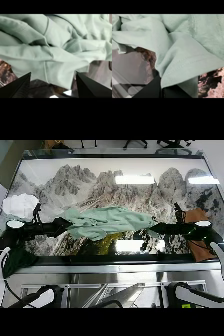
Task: Fold the shirts.
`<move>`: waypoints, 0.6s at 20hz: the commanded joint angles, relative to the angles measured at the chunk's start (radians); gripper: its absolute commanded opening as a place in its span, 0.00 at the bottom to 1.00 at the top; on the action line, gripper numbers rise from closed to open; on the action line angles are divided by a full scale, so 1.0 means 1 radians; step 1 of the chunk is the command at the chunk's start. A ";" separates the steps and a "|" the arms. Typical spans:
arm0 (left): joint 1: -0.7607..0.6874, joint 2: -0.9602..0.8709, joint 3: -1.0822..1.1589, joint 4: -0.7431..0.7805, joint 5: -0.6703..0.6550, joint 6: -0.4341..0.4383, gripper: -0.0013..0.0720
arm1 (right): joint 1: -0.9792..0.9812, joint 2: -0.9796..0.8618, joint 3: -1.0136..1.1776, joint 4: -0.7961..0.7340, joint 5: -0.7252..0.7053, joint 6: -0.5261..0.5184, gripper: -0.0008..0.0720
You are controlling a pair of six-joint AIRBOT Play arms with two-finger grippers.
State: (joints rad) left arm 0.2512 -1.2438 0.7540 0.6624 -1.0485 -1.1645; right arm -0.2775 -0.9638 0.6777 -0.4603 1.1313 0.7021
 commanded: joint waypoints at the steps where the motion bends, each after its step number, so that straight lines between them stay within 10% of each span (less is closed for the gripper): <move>1: -0.045 -0.062 0.000 0.015 0.118 -0.015 0.84 | 0.001 -0.001 0.000 0.000 0.001 0.000 0.04; 7: -0.047 -0.112 0.015 0.018 0.262 -0.015 0.83 | 0.001 -0.001 0.000 0.000 0.002 0.000 0.04; 10: -0.021 -0.112 0.078 0.019 0.190 -0.002 0.04 | 0.001 -0.001 0.000 0.000 0.002 0.000 0.04; 12: -0.034 -0.112 0.123 0.019 0.135 0.005 0.04 | 0.001 0.000 0.000 0.001 0.001 0.000 0.04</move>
State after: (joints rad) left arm 0.2188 -1.3533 0.8242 0.6788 -0.8532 -1.1740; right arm -0.2775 -0.9638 0.6777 -0.4603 1.1324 0.7021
